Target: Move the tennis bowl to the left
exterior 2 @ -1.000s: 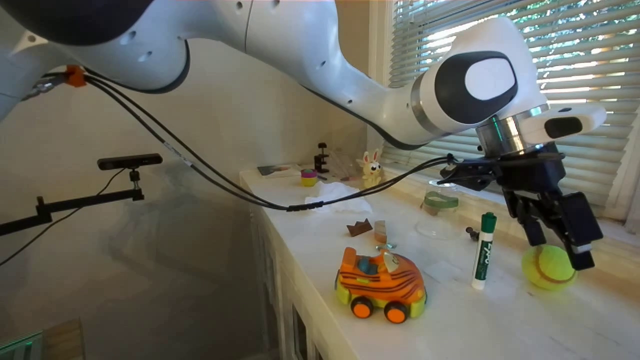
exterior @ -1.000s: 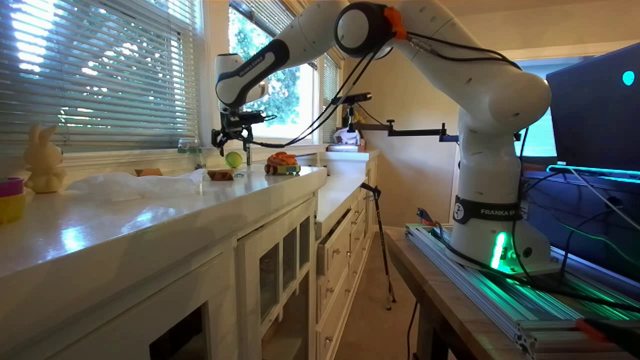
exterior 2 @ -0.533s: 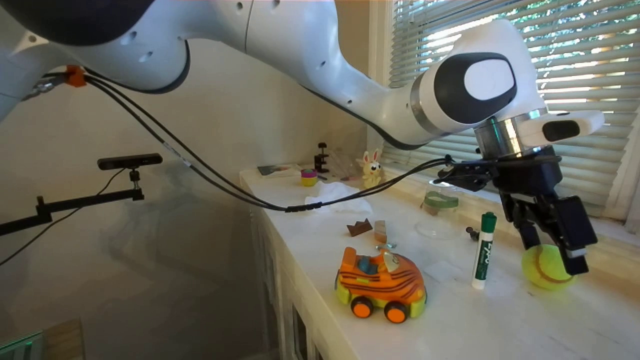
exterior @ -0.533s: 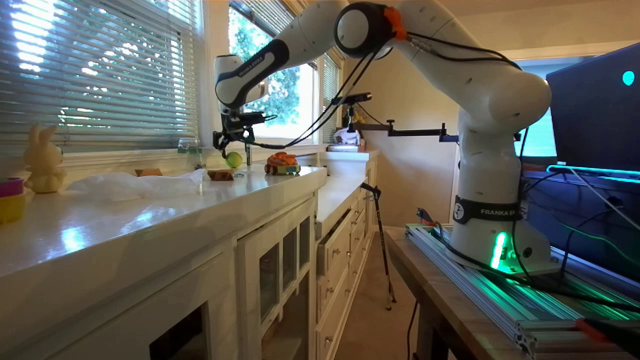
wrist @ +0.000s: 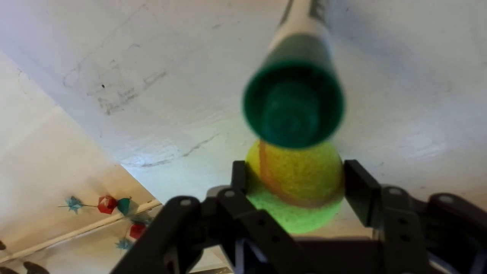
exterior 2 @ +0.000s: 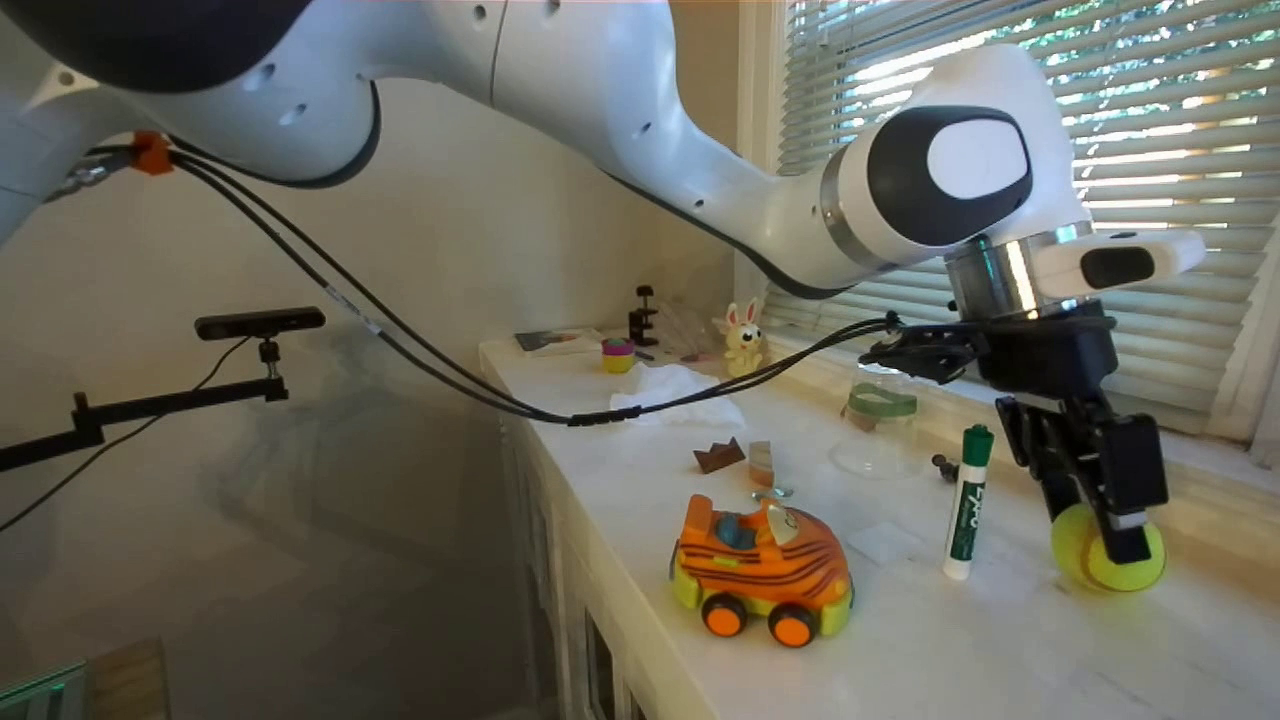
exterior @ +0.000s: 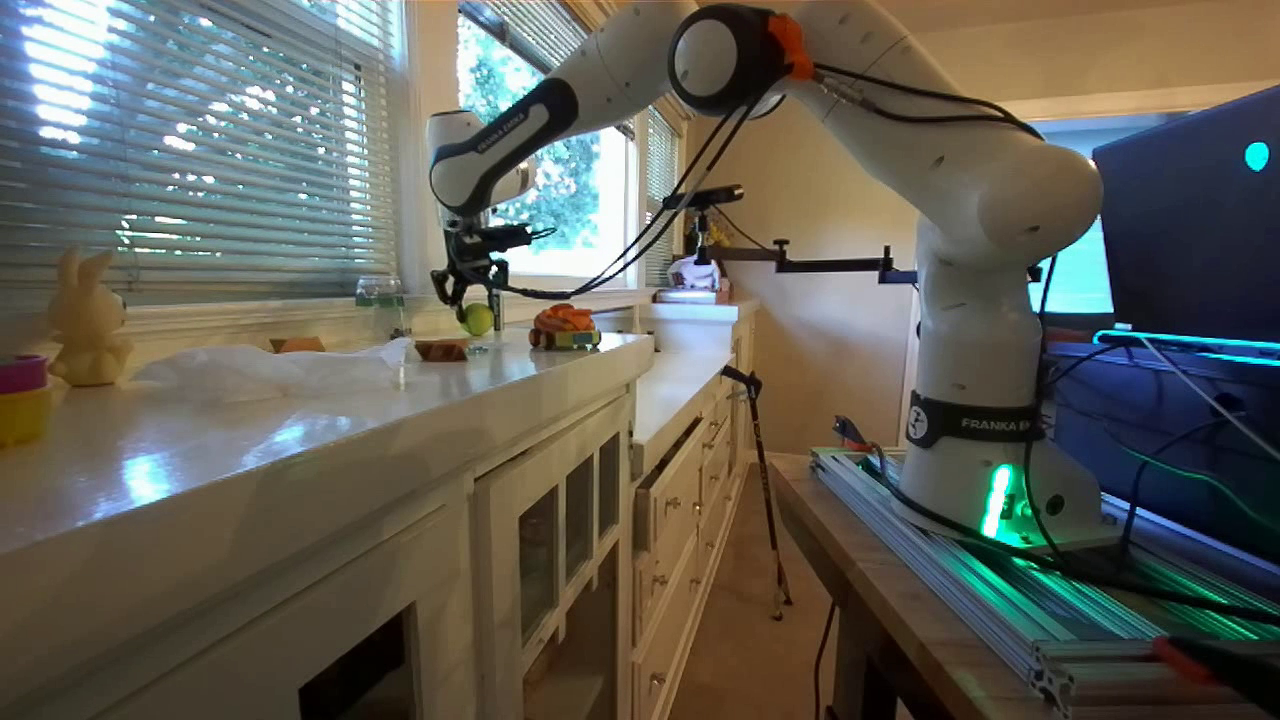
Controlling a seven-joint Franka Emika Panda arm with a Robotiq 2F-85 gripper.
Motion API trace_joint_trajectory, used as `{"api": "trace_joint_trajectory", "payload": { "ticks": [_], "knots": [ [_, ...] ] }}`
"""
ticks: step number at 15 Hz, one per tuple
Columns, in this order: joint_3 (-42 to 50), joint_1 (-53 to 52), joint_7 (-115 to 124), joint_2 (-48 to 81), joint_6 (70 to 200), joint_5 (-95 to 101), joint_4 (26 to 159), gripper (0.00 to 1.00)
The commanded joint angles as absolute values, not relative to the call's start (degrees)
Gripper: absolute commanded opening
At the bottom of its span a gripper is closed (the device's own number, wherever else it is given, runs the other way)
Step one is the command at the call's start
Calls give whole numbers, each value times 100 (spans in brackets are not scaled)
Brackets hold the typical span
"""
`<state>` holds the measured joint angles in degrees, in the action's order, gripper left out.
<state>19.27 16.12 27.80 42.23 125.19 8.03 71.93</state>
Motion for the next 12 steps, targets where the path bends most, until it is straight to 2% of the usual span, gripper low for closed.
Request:
{"api": "trace_joint_trajectory", "payload": {
  "ticks": [1,12],
  "knots": [
    [1952,1610,2818,4331,12376,823,6990,40],
    [2022,1291,2713,3545,12811,1016,7241,40]
  ]
}}
